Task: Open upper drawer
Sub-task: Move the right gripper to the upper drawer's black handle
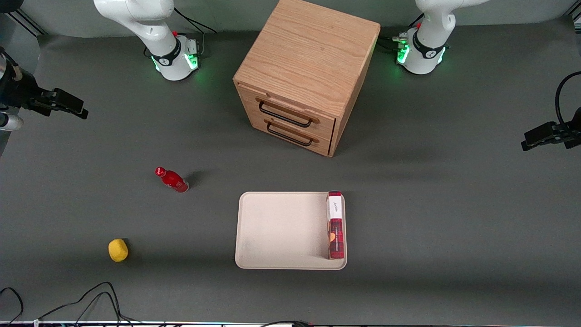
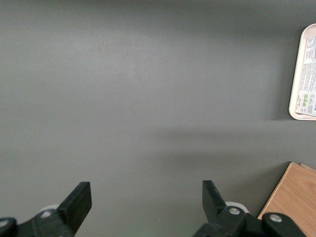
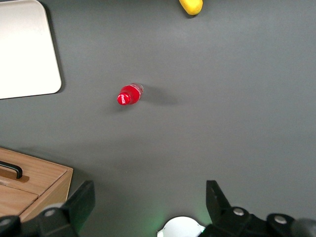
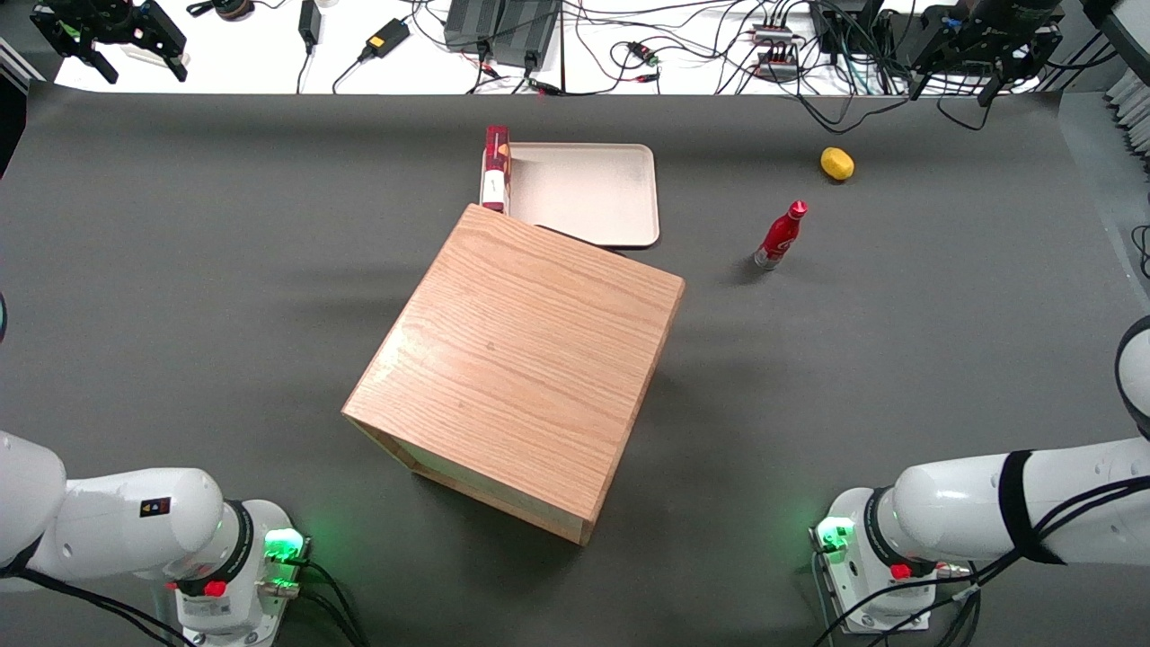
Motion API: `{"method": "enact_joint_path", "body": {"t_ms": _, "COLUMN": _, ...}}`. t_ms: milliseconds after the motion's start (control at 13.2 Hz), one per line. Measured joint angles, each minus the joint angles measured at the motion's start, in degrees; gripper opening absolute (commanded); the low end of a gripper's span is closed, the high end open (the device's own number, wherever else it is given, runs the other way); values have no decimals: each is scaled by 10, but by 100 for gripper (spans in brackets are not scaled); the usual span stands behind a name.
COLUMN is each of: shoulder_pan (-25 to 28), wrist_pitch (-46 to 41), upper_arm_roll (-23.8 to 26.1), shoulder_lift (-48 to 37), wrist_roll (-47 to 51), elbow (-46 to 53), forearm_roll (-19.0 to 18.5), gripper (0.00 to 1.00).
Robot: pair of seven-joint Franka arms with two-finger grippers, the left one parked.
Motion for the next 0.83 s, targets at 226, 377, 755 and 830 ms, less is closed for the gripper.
{"method": "enact_joint_path", "body": {"t_ms": 226, "shoulder_pan": 0, "wrist_pitch": -9, "upper_arm_roll": 0, "shoulder_lift": 0, "wrist_roll": 0, "elbow": 4, "forearm_roll": 0, "gripper": 100}}
{"method": "enact_joint_path", "body": {"t_ms": 377, "shoulder_pan": 0, "wrist_pitch": -14, "upper_arm_roll": 0, "shoulder_lift": 1, "wrist_roll": 0, "elbow": 10, "forearm_roll": 0, "gripper": 100}}
{"method": "enact_joint_path", "body": {"t_ms": 755, "shoulder_pan": 0, "wrist_pitch": -14, "upper_arm_roll": 6, "shoulder_lift": 9, "wrist_roll": 0, "elbow": 24, "forearm_roll": 85, "gripper": 100}}
{"method": "enact_joint_path", "body": {"t_ms": 830, "shoulder_pan": 0, "wrist_pitch": -14, "upper_arm_roll": 9, "shoulder_lift": 11, "wrist_roll": 0, "elbow": 31, "forearm_roll": 124, "gripper": 100}}
